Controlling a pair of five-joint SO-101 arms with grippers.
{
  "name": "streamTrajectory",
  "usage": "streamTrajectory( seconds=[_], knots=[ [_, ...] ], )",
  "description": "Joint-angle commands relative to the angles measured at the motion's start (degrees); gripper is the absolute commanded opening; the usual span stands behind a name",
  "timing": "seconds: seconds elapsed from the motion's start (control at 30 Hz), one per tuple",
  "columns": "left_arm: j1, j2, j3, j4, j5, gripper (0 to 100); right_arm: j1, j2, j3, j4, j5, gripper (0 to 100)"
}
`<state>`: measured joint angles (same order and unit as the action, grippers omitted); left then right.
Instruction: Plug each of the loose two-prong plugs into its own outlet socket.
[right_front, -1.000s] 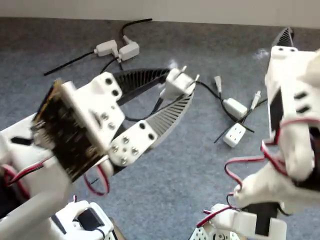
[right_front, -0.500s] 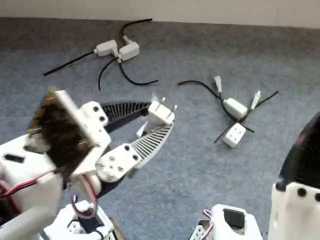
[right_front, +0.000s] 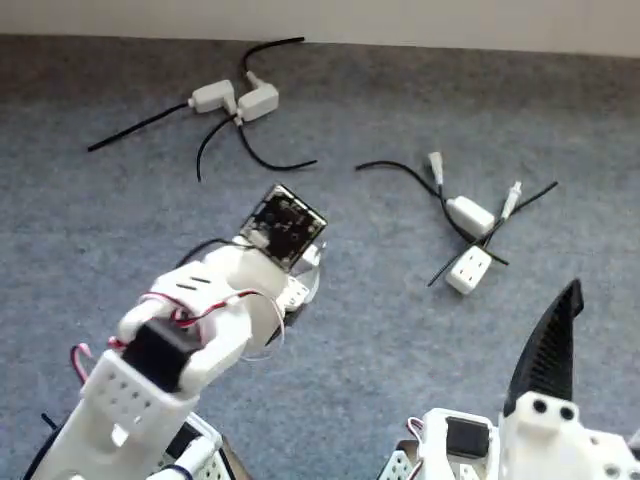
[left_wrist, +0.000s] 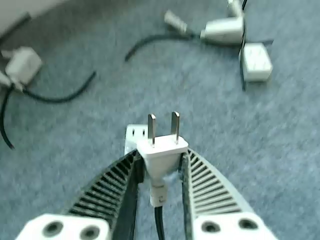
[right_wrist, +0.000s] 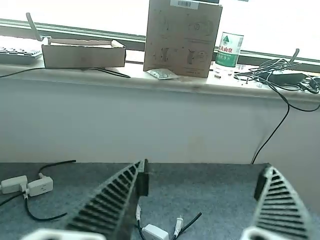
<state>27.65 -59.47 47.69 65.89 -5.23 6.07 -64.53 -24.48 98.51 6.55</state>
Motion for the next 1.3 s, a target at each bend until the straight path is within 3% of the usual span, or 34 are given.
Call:
streamTrajectory(
  seconds=[0.0,0.37,0.7,0.83,1.07,1.27],
  knots=[
    [-1.4,2.9,3.0,-2.0,-1.8,1,0.6,-2.9,7.3,-1.3,-0.3,33.6],
    [5.4,22.0,2.9,-2.3,-7.6,1,0.6,-8.1,28.2,-3.4,-0.4,33.6],
    [5.3,45.1,2.9,-5.0,-9.8,1,0.6,-15.1,36.6,-3.3,-0.4,33.6],
    [5.2,47.4,3.3,-9.5,-9.8,1,0.6,-17.3,37.8,-3.4,-0.4,33.6],
    [6.5,46.4,3.4,-9.5,-9.5,11,0.6,-17.9,37.8,-3.0,-0.4,33.6],
    [5.6,46.3,3.3,-9.5,-9.4,12,0.6,-17.8,37.8,-3.0,-0.4,33.6]
  ],
)
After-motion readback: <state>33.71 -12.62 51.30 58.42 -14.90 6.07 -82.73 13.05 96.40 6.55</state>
